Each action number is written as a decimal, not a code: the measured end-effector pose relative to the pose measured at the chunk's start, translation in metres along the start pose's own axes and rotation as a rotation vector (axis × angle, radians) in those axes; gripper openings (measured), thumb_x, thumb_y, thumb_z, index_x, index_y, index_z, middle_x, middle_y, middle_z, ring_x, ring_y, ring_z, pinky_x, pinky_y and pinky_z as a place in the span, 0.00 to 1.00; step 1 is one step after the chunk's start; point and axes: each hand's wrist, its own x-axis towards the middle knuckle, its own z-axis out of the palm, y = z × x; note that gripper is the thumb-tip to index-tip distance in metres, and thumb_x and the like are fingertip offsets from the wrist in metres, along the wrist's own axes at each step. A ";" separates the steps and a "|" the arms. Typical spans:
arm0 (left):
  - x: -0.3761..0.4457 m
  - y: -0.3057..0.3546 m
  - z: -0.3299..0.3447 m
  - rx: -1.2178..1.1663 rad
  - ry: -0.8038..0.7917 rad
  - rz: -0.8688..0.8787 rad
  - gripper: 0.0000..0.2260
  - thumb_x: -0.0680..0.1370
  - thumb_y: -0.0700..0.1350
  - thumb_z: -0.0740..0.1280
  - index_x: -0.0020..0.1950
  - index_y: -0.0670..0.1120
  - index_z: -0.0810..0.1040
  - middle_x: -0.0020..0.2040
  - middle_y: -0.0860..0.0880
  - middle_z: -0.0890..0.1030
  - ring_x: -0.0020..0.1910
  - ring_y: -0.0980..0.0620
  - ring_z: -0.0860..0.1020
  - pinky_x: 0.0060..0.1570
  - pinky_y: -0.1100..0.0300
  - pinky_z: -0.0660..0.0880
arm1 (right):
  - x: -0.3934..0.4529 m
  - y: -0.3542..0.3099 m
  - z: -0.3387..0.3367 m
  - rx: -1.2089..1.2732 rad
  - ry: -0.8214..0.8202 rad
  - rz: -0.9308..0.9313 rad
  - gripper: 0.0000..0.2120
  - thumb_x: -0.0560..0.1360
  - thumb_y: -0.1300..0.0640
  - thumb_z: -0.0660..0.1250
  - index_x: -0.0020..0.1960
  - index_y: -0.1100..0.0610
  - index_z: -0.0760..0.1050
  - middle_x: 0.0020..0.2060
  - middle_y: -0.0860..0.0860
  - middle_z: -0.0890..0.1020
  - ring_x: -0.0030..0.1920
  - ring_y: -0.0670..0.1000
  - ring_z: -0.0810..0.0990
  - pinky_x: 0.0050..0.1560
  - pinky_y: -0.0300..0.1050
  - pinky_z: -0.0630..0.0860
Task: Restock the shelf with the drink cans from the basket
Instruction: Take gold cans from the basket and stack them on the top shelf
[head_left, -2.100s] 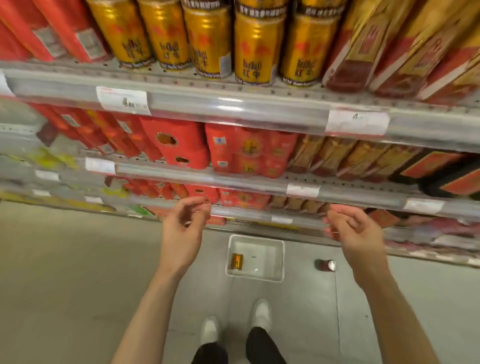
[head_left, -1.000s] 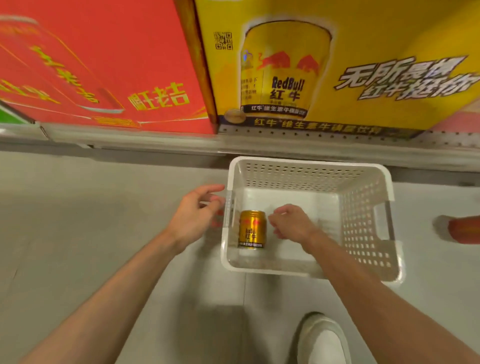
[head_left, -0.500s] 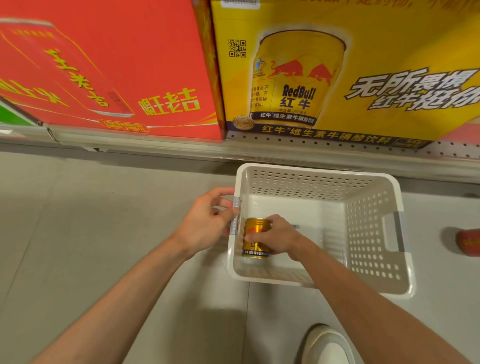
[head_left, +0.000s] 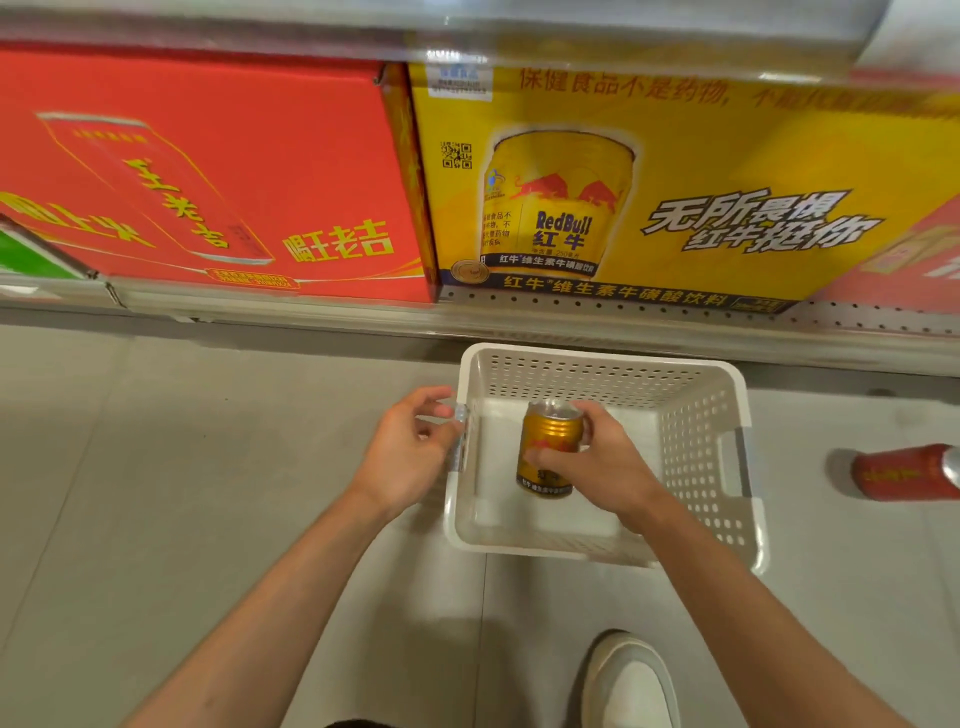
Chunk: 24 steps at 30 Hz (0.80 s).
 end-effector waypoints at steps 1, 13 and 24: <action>-0.007 0.011 -0.004 -0.002 0.038 0.007 0.14 0.80 0.41 0.70 0.65 0.50 0.78 0.54 0.50 0.80 0.47 0.55 0.79 0.43 0.76 0.74 | -0.013 -0.009 -0.007 0.017 0.033 -0.019 0.28 0.71 0.59 0.79 0.67 0.51 0.71 0.54 0.45 0.78 0.51 0.42 0.78 0.44 0.36 0.74; -0.182 0.271 -0.106 -0.240 0.236 0.148 0.09 0.75 0.49 0.71 0.55 0.54 0.82 0.48 0.53 0.85 0.50 0.52 0.83 0.57 0.45 0.80 | -0.237 -0.207 -0.112 0.142 0.304 -0.107 0.32 0.69 0.58 0.80 0.68 0.47 0.71 0.59 0.46 0.79 0.50 0.31 0.77 0.41 0.28 0.73; -0.355 0.543 -0.191 -0.278 0.243 0.215 0.10 0.78 0.37 0.71 0.57 0.48 0.82 0.44 0.56 0.86 0.46 0.56 0.83 0.60 0.37 0.77 | -0.465 -0.455 -0.218 0.179 0.320 -0.201 0.30 0.71 0.61 0.80 0.68 0.50 0.72 0.56 0.47 0.80 0.48 0.36 0.81 0.41 0.30 0.78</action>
